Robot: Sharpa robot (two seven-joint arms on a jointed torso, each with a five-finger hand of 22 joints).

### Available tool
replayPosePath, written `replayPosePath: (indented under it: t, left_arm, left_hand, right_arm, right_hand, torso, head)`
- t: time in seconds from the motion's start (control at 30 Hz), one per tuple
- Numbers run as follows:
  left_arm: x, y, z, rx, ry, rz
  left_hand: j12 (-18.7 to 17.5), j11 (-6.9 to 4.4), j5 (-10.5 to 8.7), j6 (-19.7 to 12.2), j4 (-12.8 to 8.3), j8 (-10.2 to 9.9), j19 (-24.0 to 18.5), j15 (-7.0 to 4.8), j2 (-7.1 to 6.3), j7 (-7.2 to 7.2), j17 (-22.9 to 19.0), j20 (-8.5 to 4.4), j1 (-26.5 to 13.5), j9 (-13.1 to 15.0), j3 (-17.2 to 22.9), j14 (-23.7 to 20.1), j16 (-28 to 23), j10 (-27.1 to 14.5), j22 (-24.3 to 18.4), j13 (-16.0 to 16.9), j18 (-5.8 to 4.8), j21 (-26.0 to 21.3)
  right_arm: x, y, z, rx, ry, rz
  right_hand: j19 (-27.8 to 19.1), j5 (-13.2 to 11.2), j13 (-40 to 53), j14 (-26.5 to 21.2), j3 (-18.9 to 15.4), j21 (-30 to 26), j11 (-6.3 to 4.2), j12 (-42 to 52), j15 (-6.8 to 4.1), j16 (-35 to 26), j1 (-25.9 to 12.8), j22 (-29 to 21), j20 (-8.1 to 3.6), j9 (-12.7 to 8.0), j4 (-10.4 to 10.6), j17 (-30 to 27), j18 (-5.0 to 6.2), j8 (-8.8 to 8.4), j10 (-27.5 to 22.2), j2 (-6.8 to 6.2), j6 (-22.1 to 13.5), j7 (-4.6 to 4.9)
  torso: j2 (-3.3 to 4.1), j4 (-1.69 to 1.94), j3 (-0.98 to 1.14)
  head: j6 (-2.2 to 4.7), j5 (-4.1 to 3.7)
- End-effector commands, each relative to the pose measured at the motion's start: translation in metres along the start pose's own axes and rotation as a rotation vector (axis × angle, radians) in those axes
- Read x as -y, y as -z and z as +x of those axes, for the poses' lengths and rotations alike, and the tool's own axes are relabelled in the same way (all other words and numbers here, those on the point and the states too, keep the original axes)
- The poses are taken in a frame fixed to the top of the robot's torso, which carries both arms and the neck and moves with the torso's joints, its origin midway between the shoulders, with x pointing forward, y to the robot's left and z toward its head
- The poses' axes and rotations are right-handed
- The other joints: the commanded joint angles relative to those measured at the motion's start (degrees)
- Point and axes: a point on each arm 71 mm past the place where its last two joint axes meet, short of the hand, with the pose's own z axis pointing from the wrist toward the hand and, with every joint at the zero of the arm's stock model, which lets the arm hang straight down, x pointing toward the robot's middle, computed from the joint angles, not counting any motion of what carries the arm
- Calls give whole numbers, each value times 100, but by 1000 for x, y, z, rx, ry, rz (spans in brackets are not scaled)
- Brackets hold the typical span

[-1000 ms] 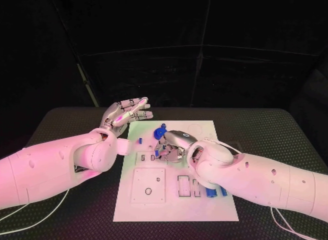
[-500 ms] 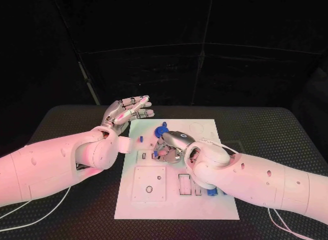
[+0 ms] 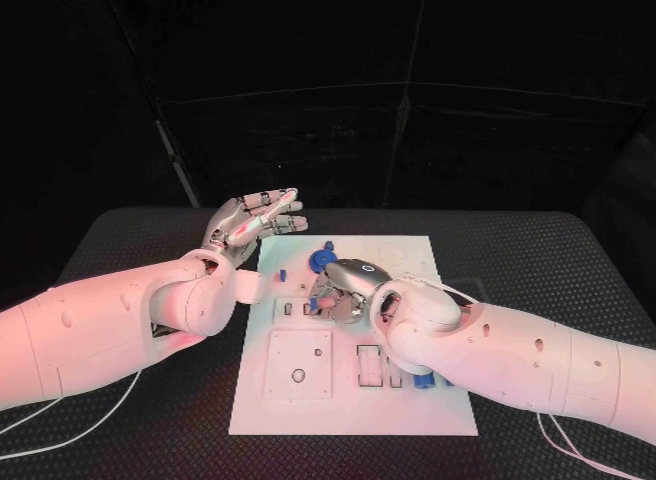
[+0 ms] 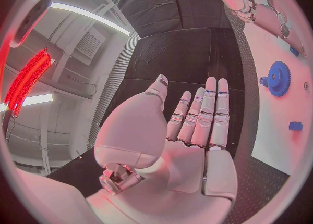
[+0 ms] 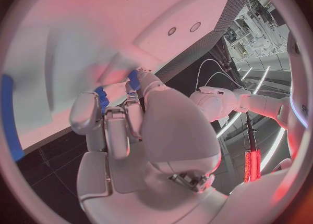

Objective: Assemble the parts on the task board

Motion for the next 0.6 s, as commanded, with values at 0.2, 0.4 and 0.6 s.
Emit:
replayPosePath:
  t: [0.2,0.4,0.6]
  left_arm:
    - [2,0,1,-14,3,8]
    - [2,0,1,-14,3,7]
    - [2,0,1,-14,3,6]
  left_hand:
    - [0,2,14,31,-35,-21,-35,18,61,403,-10,-11,-3,5,-9,32,-9,33,-5,3,51,-37]
    - [0,2,14,31,-35,-21,-35,18,61,403,-10,-11,-3,5,-9,32,-9,33,-5,3,51,-37]
    - [-3,3,14,20,-38,-26,-41,18,61,403,-11,-11,-4,3,-13,31,-12,32,-8,2,52,-40]
  right_arm:
    - [2,3,2,-26,43,11]
    - [1,3,3,-38,46,9]
    - [2,3,4,-49,51,19]
  right_hand:
    - [-11,0,0,531,29,3,10,-39,-31,15,-26,0,-18,22,-8,1128,-105,11,-33,8,116,-61]
    - [-16,-8,-6,529,24,-2,13,-46,-29,12,-41,-9,-17,20,-8,1120,-103,10,-36,-9,115,-59]
    - [-19,-33,-35,528,16,-7,22,-75,-22,10,-89,-15,-13,8,0,1115,-103,-6,-59,-42,90,-47]
  torso:
    - [-1,0,0]
    - [5,-1,1]
    - [-1,4,-2]
  head:
    - [-5,-7]
    - [-8,-19]
    - [-28,-17]
